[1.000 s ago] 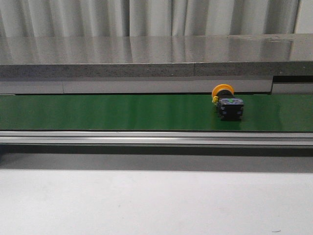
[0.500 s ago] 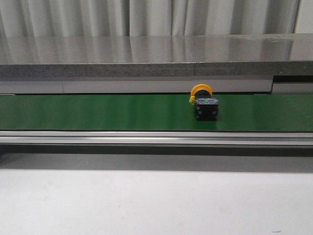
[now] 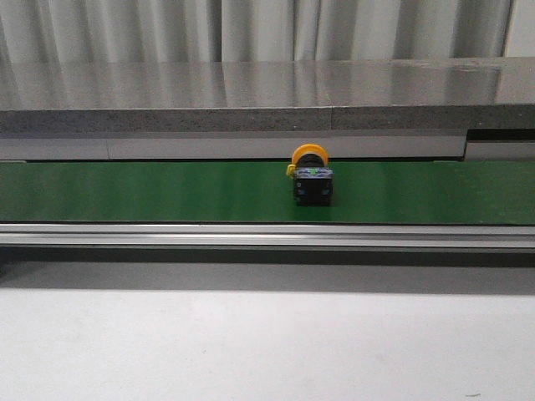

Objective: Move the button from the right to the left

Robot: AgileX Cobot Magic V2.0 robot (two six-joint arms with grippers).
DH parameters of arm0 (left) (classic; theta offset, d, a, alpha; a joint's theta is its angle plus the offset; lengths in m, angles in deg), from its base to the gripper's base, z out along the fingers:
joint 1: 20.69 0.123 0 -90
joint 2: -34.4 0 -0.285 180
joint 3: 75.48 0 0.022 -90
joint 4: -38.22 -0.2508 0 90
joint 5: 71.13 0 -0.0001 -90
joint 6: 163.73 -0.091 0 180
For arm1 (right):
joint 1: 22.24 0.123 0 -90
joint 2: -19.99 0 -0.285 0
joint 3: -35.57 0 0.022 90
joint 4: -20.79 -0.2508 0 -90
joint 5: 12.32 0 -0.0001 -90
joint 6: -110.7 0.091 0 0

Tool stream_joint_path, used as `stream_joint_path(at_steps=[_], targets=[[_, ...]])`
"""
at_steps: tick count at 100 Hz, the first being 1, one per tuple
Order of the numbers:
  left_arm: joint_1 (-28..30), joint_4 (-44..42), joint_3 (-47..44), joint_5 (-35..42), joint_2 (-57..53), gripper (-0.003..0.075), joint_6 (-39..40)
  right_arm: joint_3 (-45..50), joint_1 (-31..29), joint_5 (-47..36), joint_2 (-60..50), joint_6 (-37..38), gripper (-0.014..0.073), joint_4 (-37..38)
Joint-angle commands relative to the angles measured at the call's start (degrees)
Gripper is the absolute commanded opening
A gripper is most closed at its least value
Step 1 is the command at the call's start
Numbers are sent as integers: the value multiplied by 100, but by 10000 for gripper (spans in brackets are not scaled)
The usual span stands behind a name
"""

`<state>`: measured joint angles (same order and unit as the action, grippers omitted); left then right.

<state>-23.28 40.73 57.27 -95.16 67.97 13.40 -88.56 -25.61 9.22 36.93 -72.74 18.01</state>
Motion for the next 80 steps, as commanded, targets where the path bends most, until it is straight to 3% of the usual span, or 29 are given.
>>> stream_joint_path(at_steps=[1, 8, 23, 28, 46, 64, 80], targets=[[-50, 72, 486, 313, 518, 61, 56, -148, -3, -417, 53, 13, -67, -31], [-50, 72, 695, 301, 887, 176, 12, -148, -3, -417, 53, 13, -67, -31], [-50, 104, 1066, 151, 1633, 547, 12, -148, -3, -417, 53, 13, -67, -31], [-50, 214, 1193, 66, 1844, 601, 12, -148, -3, -417, 53, 13, -67, -31], [-50, 375, 1746, -238, 2720, 542, 12, -148, -3, -417, 53, 13, -67, -31], [-72, 602, 2520, -875, 3687, 534, 12, -148, -3, -417, 53, 13, -67, -31], [-464, 611, 3200, -1246, 4515, 534, 85, -148, -3, -417, 53, 13, -67, -31]])
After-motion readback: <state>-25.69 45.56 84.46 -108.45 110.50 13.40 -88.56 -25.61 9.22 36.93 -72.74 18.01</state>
